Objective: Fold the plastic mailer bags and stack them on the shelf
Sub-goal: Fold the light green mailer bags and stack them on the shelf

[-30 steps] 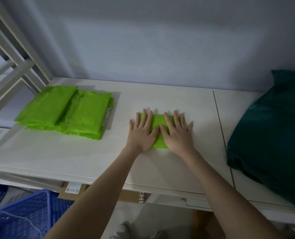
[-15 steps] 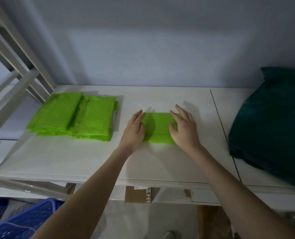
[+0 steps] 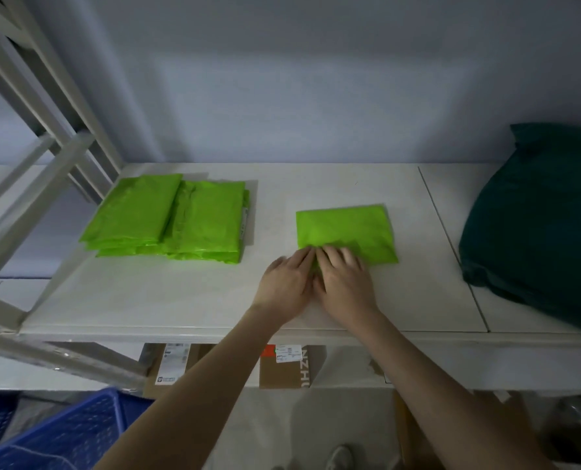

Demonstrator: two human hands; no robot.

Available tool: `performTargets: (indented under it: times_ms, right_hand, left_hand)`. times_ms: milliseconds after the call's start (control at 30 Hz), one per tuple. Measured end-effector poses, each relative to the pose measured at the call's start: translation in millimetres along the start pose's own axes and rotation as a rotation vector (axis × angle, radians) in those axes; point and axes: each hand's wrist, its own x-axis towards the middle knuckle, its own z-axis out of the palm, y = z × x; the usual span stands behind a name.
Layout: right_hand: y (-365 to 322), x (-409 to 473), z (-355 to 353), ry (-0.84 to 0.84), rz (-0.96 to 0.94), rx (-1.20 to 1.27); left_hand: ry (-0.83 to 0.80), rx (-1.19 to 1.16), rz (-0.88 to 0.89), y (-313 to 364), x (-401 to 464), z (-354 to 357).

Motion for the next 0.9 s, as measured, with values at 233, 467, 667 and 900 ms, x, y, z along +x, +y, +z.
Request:
performTargets:
  times_ms: [233,467,667,900]
  right_hand:
    - [-5.4,0.5,5.8,0.049,0.016,-0.116]
    - [-2.8,-4.2,2.7,0.062,0.038,-0.154]
    - [4.6,-5.8,-0.8,0.059,0.064,-0.093]
    - [22.6,-11.3,-5.5,0.043,0.089,-0.08]
  left_hand:
    - [0.005,0.125,-0.029,7.9,1.1,3.3]
    - [-0.046,0.122,-0.054,15.4,4.4,10.4]
    - [-0.042,0.157,-0.075,19.4,8.1,16.3]
    - [-0.013,0.188,-0.063,23.3,9.7,19.5]
